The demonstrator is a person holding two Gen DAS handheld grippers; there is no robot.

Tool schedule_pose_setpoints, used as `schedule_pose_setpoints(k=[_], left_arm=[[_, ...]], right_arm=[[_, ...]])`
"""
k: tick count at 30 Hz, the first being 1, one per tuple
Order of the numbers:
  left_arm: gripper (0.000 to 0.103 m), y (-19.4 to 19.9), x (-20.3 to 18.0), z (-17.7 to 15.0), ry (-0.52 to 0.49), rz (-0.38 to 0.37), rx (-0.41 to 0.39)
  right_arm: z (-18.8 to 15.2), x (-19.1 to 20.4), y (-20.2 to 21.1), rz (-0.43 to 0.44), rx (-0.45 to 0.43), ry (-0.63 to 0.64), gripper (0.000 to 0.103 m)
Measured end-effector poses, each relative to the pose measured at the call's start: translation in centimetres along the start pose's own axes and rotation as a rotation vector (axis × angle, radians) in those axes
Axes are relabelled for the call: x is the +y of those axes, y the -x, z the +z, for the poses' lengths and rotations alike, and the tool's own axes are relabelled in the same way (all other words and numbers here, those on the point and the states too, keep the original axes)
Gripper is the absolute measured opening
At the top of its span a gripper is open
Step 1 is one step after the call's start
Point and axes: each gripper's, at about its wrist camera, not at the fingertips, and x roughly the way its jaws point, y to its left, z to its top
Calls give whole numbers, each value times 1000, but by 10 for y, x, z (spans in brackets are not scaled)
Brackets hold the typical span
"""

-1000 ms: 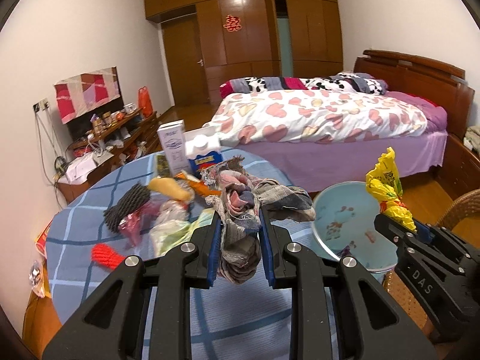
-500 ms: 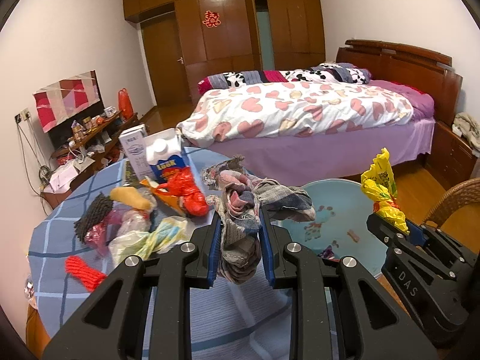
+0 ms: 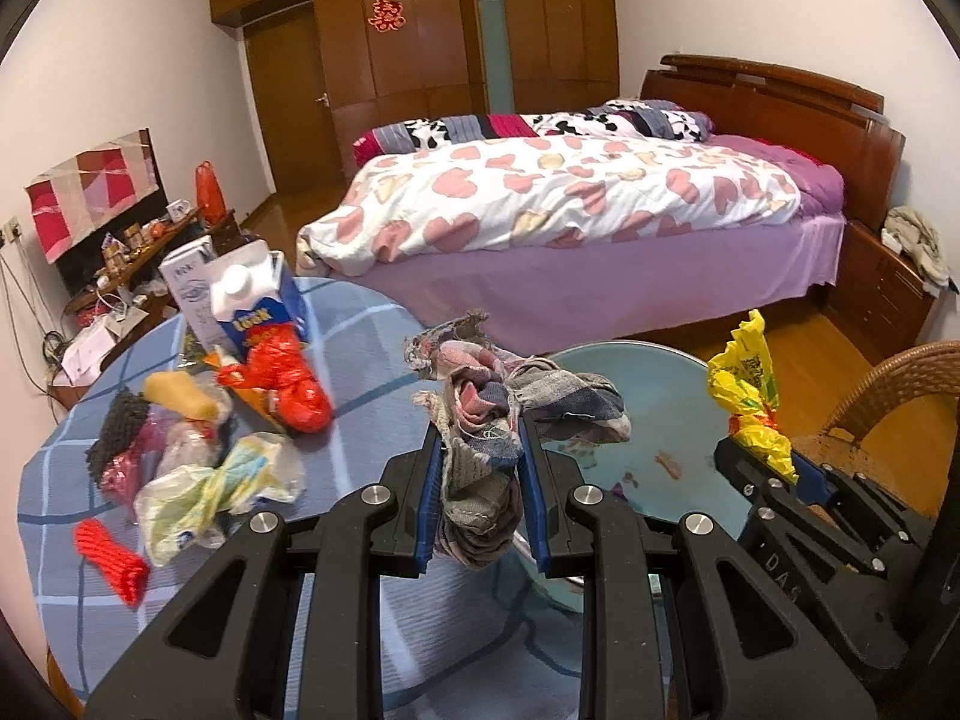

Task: Collect trash
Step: 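Carry the sock and yellow bag over the bucket and open both tools, then return both tools to the table above the remaining trash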

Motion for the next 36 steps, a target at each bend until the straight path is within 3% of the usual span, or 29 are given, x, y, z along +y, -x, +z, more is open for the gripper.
schedule_pose_setpoints(k=[20,25,32,36], left_arm=[[28,-42,-16,-5,-1,-41,82],[55,-39,-16,-5,-5,-25,61],[65,-21,-4,-2,15,18,22],[69,-11,4,-4,23,39,12]], right_arm=[[-3,-16,-22,-21,71,-17,29],[-3,-19,-24,-12,77,-37,43],[1,-22,-11,-32,22,-64,44],[2,-14,-5,-34,8,-42,51]])
